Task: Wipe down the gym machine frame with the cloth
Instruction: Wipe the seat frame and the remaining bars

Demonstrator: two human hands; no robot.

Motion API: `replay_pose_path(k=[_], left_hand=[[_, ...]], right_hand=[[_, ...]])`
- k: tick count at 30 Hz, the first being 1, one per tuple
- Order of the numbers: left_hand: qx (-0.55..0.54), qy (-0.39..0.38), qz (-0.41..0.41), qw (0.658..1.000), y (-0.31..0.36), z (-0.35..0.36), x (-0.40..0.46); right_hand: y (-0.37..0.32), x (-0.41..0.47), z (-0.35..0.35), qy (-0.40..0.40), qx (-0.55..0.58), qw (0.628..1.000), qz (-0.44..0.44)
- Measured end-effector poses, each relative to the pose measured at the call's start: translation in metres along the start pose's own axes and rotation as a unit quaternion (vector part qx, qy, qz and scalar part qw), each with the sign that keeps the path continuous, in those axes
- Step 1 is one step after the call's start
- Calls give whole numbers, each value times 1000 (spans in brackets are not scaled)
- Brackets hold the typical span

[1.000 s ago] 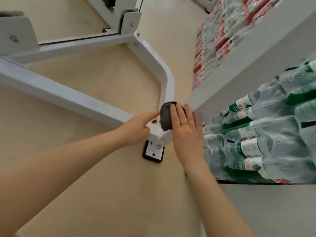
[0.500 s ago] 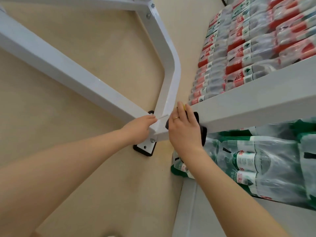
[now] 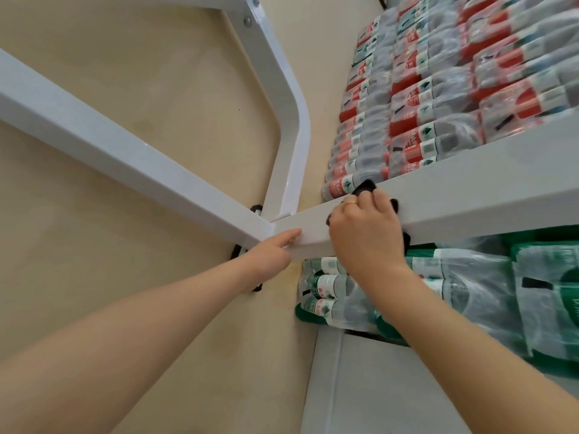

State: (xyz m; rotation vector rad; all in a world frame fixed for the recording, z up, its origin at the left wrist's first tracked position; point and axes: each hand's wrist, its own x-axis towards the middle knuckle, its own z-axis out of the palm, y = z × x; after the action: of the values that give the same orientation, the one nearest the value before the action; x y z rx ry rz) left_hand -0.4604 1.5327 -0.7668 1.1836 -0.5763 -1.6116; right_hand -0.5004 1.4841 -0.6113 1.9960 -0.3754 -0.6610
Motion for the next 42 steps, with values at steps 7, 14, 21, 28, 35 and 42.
replay_pose_path(k=[7,14,21,28,35,42], left_hand=[[16,8,11,1000,20,12,-14],[2,-14,104,994,56,26,-44],[-20,-13,233,972,100,74,-77],[55,-7,300,952,148,72,-85],[114,0,282,953,161,77,-96],[144,16,373,917,218,104,-110]], right_hand=[[19,-15,-5,30,-81,995,42],[46,-28,-20,84,-28,996,19],[141,-68,-39,325,-57,935,126],[130,-58,-29,318,-43,941,106],[173,-73,-36,377,-48,923,66],[232,-89,-74,341,-80,917,189]])
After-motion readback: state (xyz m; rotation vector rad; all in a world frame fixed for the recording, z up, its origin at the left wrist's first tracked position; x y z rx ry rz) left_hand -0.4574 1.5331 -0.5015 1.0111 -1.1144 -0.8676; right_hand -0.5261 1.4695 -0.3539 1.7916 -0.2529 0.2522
